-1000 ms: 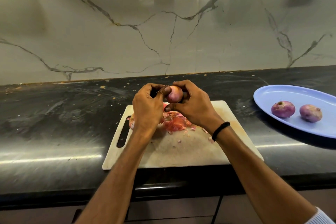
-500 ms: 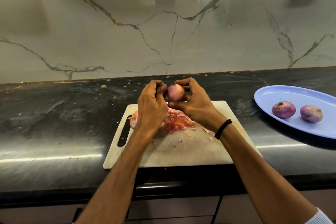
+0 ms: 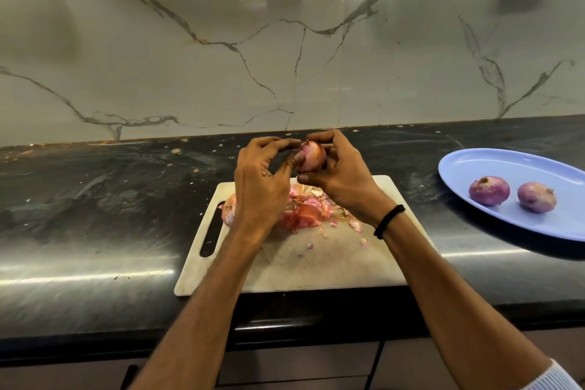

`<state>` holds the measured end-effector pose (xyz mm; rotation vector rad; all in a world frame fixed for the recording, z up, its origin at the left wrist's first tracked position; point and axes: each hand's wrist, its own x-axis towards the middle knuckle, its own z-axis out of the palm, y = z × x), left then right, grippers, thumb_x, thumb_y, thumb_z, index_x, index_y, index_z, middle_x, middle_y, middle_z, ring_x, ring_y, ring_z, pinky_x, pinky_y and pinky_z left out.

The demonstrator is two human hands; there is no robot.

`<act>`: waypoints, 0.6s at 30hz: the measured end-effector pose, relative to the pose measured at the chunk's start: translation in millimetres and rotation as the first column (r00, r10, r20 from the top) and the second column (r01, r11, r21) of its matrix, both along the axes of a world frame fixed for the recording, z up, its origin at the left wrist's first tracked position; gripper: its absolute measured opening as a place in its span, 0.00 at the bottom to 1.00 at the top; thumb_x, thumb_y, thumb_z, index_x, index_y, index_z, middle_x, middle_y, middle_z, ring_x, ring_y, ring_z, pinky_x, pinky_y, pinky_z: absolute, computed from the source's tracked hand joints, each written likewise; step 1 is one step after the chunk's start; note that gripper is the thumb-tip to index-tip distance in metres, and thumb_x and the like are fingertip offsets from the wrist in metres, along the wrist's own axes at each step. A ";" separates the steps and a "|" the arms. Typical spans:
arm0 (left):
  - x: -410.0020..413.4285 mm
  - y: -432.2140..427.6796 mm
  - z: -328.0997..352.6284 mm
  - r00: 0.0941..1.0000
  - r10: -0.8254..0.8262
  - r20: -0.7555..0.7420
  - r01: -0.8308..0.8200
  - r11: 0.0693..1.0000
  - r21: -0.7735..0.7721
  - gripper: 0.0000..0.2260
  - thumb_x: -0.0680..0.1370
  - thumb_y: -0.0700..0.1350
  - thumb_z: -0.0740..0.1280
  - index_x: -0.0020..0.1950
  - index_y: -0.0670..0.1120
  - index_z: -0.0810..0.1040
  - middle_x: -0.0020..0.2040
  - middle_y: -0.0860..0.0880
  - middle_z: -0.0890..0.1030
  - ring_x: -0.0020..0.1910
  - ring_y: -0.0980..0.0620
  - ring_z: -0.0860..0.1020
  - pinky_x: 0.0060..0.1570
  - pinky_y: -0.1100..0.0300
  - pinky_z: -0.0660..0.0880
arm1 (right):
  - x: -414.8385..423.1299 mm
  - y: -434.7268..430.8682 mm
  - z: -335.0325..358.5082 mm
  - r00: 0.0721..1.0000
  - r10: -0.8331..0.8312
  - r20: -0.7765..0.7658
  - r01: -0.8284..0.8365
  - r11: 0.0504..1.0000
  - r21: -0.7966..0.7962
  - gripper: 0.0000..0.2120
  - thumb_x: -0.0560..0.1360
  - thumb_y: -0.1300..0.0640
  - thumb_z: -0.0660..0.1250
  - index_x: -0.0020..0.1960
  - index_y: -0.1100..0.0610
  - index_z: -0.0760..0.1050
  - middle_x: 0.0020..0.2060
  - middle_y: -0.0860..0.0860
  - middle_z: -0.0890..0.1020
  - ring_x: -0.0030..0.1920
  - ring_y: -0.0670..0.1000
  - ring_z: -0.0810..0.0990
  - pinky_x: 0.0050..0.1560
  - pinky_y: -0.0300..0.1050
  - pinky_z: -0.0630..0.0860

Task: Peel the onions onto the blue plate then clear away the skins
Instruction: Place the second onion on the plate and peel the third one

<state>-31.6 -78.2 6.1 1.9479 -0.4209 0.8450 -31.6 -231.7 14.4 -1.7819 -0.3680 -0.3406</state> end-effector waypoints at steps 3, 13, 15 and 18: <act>-0.8 -0.3 0.6 1.000 0.006 0.013 -0.006 1.000 0.015 0.10 0.76 0.40 0.73 0.57 0.47 0.83 0.55 0.54 0.79 0.57 0.51 0.77 0.57 0.54 0.78 | 0.8 2.0 -2.0 1.000 -0.014 0.000 0.014 0.999 -0.038 0.30 0.66 0.66 0.80 0.62 0.52 0.69 0.58 0.50 0.77 0.57 0.53 0.81 0.55 0.50 0.82; -0.8 0.5 1.9 1.000 0.024 -0.019 -0.024 0.999 0.041 0.06 0.76 0.36 0.72 0.50 0.45 0.82 0.49 0.51 0.80 0.50 0.53 0.78 0.51 0.66 0.77 | -2.1 3.4 -4.3 0.996 -0.055 0.067 0.066 0.980 -0.187 0.30 0.66 0.65 0.80 0.62 0.53 0.71 0.54 0.45 0.76 0.53 0.47 0.80 0.51 0.38 0.81; -1.6 -0.7 1.4 0.999 0.027 -0.021 -0.026 0.999 0.043 0.05 0.76 0.36 0.72 0.49 0.45 0.82 0.47 0.53 0.79 0.49 0.54 0.78 0.48 0.71 0.75 | -2.9 3.4 -3.9 0.995 -0.064 0.079 0.078 0.979 -0.188 0.30 0.66 0.65 0.80 0.62 0.54 0.71 0.55 0.46 0.77 0.53 0.47 0.80 0.51 0.37 0.81; 0.2 -2.5 -1.4 0.999 0.044 0.002 -0.044 0.994 0.098 0.05 0.77 0.34 0.70 0.49 0.42 0.81 0.47 0.52 0.78 0.48 0.52 0.77 0.47 0.70 0.73 | -3.3 3.7 -3.4 0.996 -0.053 0.077 0.067 0.978 -0.200 0.29 0.66 0.65 0.80 0.62 0.54 0.72 0.56 0.48 0.77 0.52 0.46 0.80 0.47 0.34 0.80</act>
